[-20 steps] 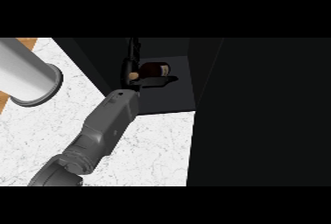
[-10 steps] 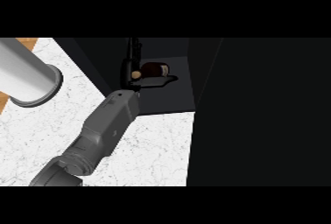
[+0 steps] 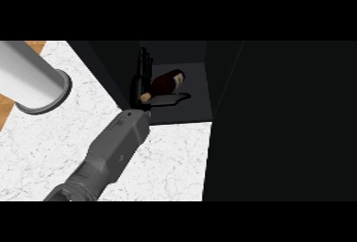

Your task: Pick up the wine, place it into the cabinet and close the cabinet

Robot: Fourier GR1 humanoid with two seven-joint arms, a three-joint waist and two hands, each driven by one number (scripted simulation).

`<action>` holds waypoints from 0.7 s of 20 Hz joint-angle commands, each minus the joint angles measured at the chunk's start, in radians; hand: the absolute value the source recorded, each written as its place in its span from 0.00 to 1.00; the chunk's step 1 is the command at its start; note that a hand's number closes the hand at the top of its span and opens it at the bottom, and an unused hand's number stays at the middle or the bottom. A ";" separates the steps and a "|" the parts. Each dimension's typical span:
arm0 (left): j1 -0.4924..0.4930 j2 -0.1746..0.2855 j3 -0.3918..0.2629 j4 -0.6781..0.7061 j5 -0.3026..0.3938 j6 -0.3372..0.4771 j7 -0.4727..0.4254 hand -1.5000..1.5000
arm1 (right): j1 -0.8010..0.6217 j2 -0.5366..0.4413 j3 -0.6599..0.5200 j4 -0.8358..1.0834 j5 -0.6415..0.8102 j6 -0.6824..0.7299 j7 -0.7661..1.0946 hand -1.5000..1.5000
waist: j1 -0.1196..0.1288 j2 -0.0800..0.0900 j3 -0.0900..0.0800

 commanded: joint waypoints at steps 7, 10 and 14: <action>0.292 0.000 -0.402 -0.501 0.145 0.295 0.087 0.00 | 0.069 -0.027 -0.041 -0.110 -0.012 0.000 0.046 0.00 | 0.047 -0.008 0.000; 0.352 0.000 -0.465 -0.651 0.127 0.388 0.108 0.00 | 0.047 -0.022 -0.055 -0.112 0.001 -0.020 0.042 0.00 | 0.057 -0.008 0.000; 0.505 0.013 -0.482 -0.800 0.025 0.380 0.109 0.00 | 0.096 -0.038 -0.088 -0.087 -0.047 0.016 -0.003 0.00 | 0.069 -0.006 0.001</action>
